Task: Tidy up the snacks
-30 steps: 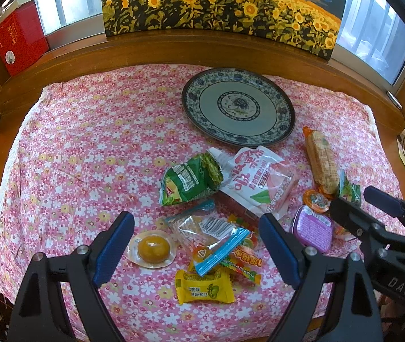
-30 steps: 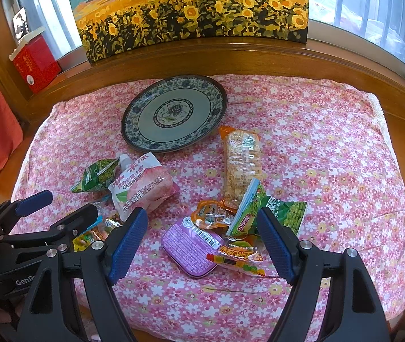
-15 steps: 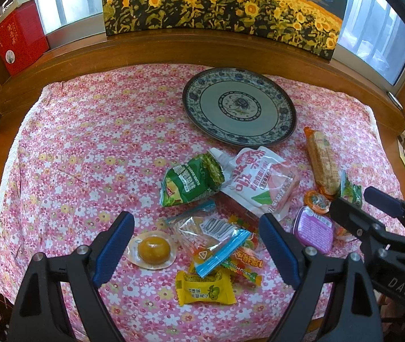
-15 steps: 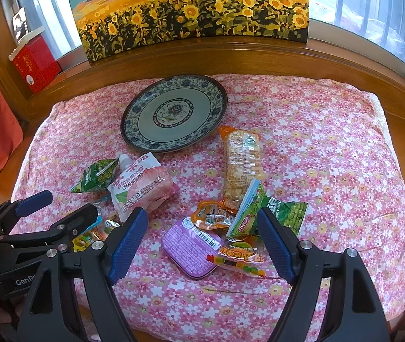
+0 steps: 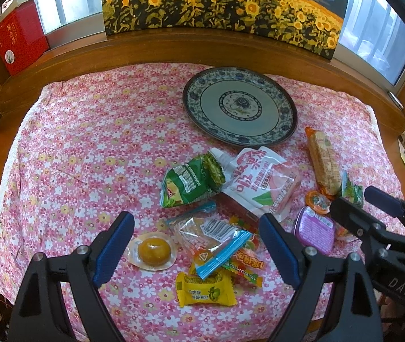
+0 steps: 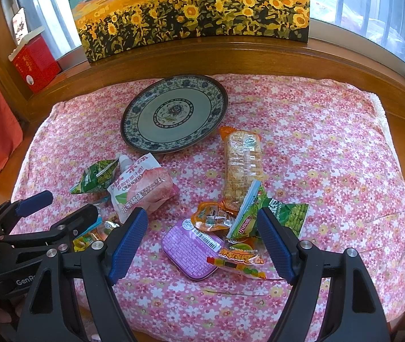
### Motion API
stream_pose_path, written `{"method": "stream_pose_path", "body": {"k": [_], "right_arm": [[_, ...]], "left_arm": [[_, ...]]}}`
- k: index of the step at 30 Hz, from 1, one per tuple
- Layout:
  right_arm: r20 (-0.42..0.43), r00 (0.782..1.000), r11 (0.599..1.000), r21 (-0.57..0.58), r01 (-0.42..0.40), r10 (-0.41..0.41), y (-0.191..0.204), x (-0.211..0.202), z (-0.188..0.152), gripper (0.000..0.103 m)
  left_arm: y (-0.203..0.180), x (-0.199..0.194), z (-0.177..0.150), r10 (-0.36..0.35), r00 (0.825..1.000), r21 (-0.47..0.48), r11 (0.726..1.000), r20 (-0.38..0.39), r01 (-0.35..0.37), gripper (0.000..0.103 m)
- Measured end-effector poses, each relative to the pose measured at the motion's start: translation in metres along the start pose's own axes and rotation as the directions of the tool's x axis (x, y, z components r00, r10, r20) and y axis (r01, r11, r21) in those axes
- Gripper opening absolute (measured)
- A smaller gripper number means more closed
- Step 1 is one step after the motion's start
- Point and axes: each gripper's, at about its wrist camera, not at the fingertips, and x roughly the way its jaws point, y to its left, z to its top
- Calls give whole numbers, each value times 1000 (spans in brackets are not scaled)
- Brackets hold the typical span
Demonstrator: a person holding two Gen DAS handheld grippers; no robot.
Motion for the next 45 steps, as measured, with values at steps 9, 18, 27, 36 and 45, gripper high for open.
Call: {"method": "stream_pose_path", "body": {"k": [9, 18, 27, 36, 45], "right_arm": [[-1, 1000, 1000, 3, 0, 0, 0, 1, 0, 81], [4, 1000, 1000, 18, -4, 4, -3, 0, 0, 81], [-1, 1000, 998, 64, -2, 2, -20, -4, 3, 81], [-18, 1000, 993, 120, 13, -11, -40, 0, 3, 81], [-61, 998, 985, 172, -5, 15, -55, 12, 1, 81]], "left_arm": [[0, 0, 0, -1, 1000, 1, 1000, 0, 1, 92], [10, -1, 2, -3, 1000, -21, 1000, 6, 3, 92], [34, -3, 9, 9, 1000, -78, 997, 10, -8, 93], [58, 0, 11, 22, 1000, -111, 994, 0, -21, 93], [64, 11, 7, -14, 999, -84, 996, -45, 10, 93]]}}
